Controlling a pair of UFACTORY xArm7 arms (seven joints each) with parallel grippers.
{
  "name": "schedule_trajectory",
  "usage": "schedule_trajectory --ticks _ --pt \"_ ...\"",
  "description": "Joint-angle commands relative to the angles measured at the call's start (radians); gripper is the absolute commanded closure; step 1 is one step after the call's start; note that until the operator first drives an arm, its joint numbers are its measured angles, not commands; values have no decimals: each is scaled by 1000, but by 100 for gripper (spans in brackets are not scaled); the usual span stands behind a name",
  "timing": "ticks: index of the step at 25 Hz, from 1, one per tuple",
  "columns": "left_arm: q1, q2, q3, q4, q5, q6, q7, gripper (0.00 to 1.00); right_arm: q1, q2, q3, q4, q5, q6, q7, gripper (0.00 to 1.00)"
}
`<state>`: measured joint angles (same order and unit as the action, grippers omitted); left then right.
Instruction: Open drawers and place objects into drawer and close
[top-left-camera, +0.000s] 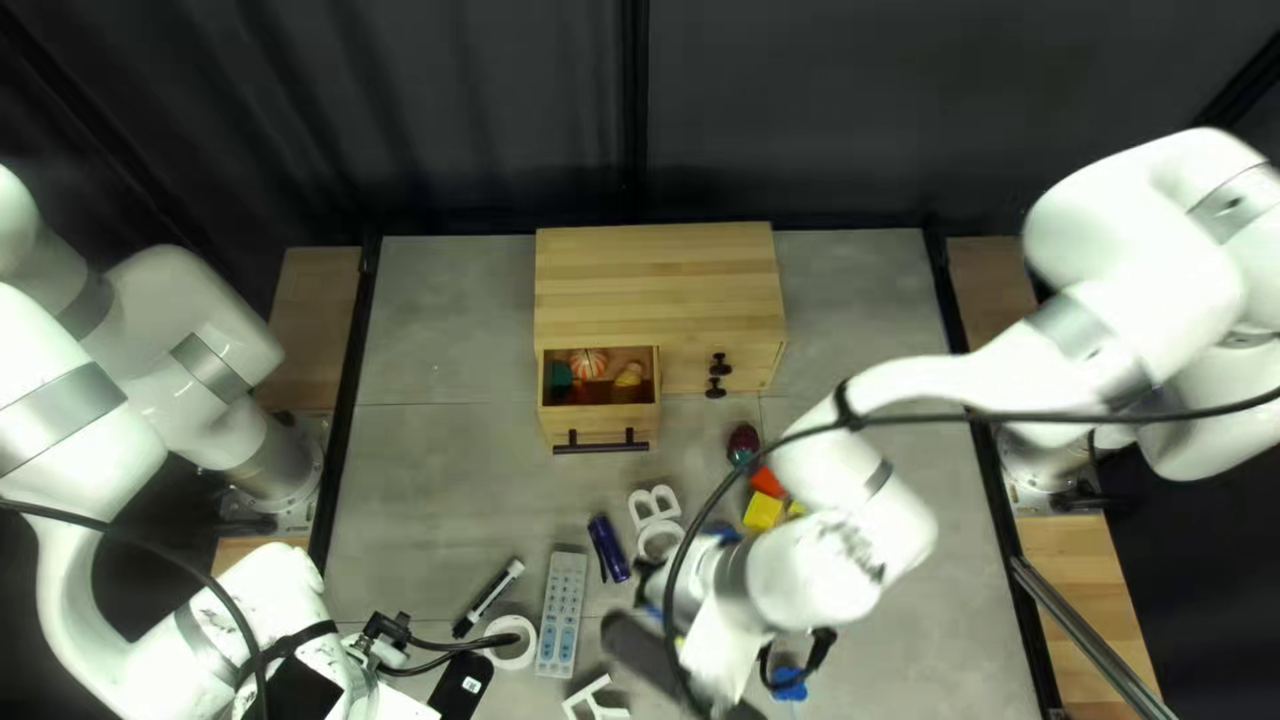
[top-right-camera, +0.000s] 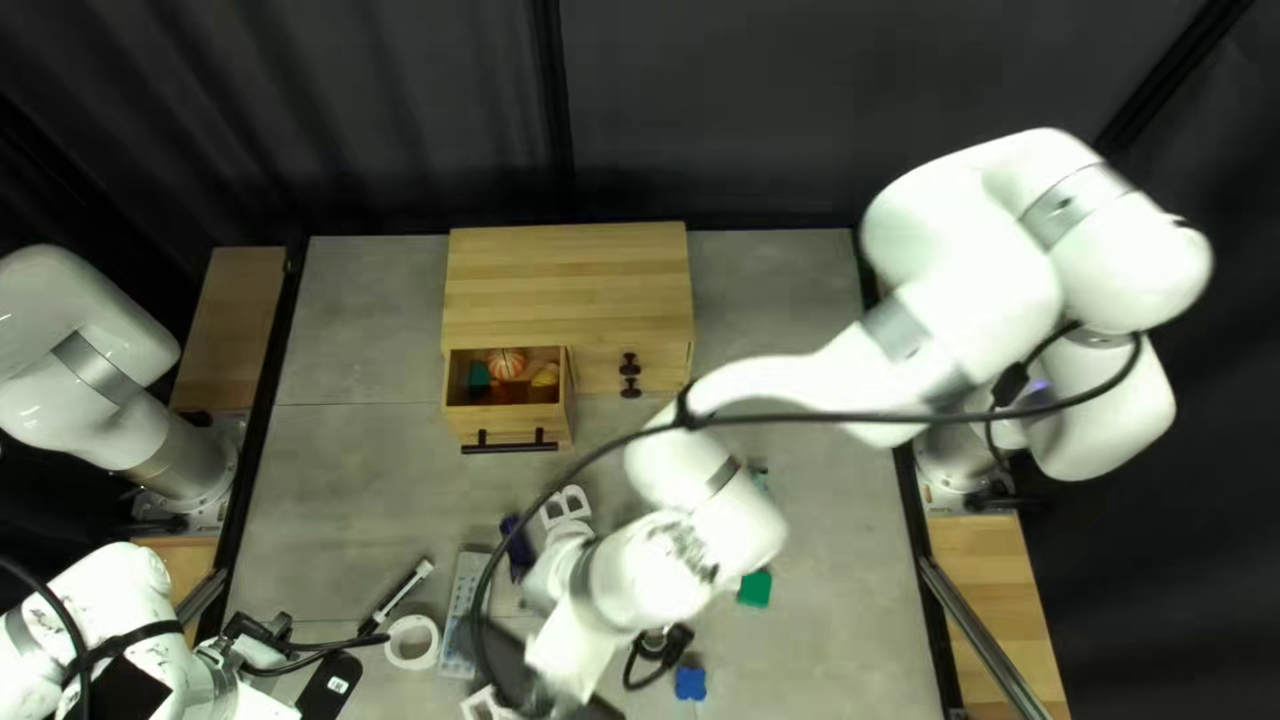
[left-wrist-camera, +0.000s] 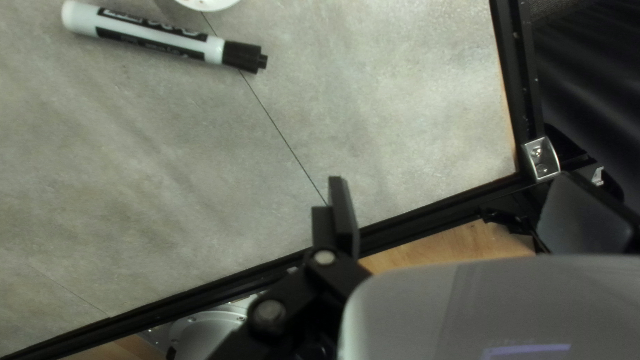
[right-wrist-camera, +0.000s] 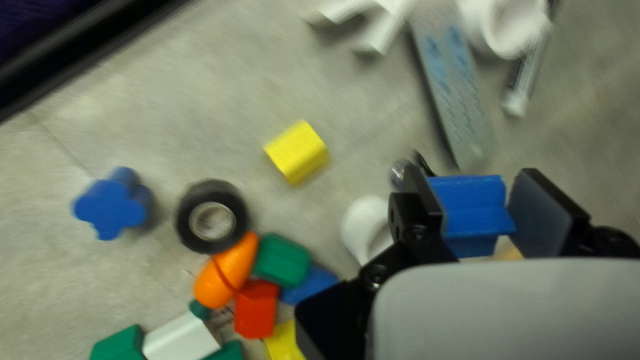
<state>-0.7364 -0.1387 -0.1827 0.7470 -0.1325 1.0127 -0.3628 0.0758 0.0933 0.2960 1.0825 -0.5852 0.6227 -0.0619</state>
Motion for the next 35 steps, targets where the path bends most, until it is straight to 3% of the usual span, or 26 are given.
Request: schedule_trajectory --ticks 1,8,14,21,22,23,24,25,35 --pt "0 0 0 0 0 0 0 0 -42 -59 -49 -54 -91 -32 87 99" --pt "0 0 0 0 0 0 0 0 -90 -61 -101 -56 -170 -67 110 99" --pt "0 0 0 0 0 0 0 0 -140 -9 -160 -64 -278 -177 146 98" --pt "0 0 0 0 0 0 0 0 -192 10 -202 -72 -299 -276 108 97" --pt "0 0 0 0 0 0 0 0 -194 10 -204 -73 -300 -282 107 93" --pt "0 0 0 0 0 0 0 0 -197 13 -207 -75 -303 -289 110 75" --pt "0 0 0 0 0 0 0 0 -198 13 -207 -75 -303 -292 110 14" --pt "0 0 0 0 0 0 0 0 -199 15 -208 -76 -301 -298 110 0" --pt "0 0 0 0 0 0 0 0 -167 -36 -176 -101 -288 -271 130 0"
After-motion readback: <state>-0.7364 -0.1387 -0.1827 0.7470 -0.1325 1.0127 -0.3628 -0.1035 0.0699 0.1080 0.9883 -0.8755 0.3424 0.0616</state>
